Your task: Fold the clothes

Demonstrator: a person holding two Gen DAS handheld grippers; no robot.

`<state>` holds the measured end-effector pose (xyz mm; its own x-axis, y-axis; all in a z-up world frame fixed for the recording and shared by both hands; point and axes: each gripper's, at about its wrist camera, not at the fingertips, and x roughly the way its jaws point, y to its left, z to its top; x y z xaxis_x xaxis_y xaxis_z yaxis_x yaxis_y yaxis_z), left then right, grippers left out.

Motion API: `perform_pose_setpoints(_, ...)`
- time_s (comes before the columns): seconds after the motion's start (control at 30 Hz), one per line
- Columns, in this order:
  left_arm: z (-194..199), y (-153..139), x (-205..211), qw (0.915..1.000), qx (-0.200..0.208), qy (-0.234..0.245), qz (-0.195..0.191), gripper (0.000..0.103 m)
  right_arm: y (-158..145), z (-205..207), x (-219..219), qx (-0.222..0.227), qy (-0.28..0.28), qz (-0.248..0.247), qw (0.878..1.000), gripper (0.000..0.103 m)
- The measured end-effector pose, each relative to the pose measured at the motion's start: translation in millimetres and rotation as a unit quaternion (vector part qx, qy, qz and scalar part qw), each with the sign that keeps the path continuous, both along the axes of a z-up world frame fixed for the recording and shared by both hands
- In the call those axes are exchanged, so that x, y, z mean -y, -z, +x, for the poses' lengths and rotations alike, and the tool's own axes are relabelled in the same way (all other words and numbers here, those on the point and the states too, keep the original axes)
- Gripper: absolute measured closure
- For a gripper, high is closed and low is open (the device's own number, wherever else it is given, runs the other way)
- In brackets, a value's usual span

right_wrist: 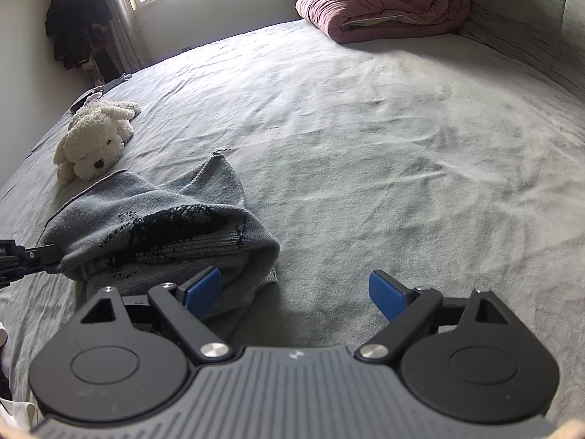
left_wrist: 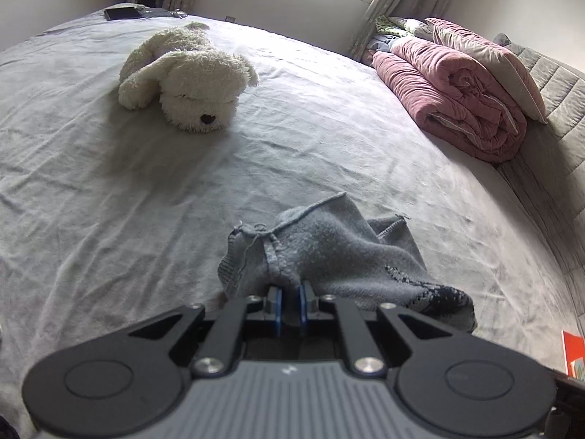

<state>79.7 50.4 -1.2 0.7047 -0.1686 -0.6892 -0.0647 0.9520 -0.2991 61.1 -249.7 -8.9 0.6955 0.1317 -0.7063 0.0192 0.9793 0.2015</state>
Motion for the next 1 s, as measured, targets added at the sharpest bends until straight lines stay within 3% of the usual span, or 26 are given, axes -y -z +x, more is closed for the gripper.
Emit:
perform_pose_setpoints(0.1,-12,1,-15,0.9998,0.010,-0.001,0.016,0.094,-2,0,-3,0.006,-0.018,0.011,1.000,0.012)
perform_pose_setpoints(0.2,-20,6,-29,0.9996,0.019,-0.005,0.022,0.094,-5,-1,-6,0.014,-0.063,0.063,0.996,0.012)
perform_pose_setpoints(0.33,-18,15,-42,0.9999,0.008,-0.013,0.005,0.094,-9,-3,-11,0.028,-0.110,0.115,0.987,0.012)
perform_pose_setpoints(0.5,-15,17,-47,0.9999,0.003,-0.012,-0.012,0.094,-8,0,-6,0.040,-0.096,0.125,0.987,0.012)
perform_pose_setpoints(0.7,-20,15,-39,0.9999,0.006,0.007,0.010,0.094,15,15,3,0.021,-0.047,0.128,0.990,0.014)
perform_pose_setpoints(0.9,-23,17,-33,0.9998,0.002,0.015,0.013,0.094,38,28,-7,0.013,-0.026,0.153,0.988,0.025)
perform_pose_setpoints(1.0,-24,19,-34,0.9998,-0.003,0.017,0.008,0.092,40,28,-12,0.020,-0.034,0.172,0.984,0.041)
